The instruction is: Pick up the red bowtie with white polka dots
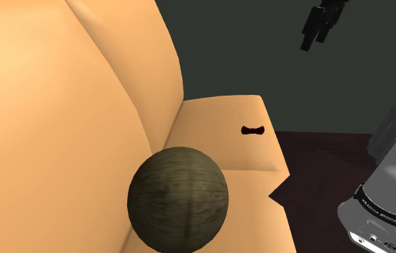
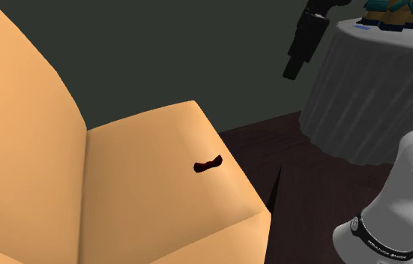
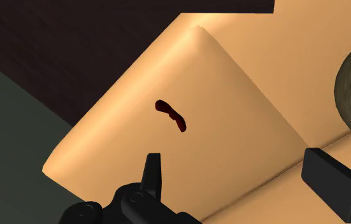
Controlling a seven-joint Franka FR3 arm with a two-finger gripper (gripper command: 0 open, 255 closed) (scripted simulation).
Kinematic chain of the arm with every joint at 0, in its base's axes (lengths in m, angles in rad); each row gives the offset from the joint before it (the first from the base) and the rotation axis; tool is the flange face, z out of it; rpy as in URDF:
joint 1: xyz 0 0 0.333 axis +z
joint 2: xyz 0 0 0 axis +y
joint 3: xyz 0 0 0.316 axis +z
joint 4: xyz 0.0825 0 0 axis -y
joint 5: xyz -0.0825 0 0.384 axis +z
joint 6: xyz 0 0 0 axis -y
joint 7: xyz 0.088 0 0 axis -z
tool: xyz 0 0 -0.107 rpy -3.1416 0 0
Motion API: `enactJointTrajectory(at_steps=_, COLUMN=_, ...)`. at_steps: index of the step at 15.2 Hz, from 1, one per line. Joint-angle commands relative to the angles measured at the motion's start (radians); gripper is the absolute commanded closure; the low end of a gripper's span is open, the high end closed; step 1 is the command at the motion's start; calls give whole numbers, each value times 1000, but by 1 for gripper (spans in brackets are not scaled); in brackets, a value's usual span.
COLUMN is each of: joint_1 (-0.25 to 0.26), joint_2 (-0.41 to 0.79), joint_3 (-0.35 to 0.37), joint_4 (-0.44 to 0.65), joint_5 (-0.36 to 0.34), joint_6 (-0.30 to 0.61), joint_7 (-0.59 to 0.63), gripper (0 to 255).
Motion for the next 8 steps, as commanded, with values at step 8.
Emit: enactJointTrajectory(at_steps=8, joint_1=32, joint_2=97, joint_3=-88, joint_4=-139, joint_5=-38, joint_6=210, joint_7=-164, gripper=0)
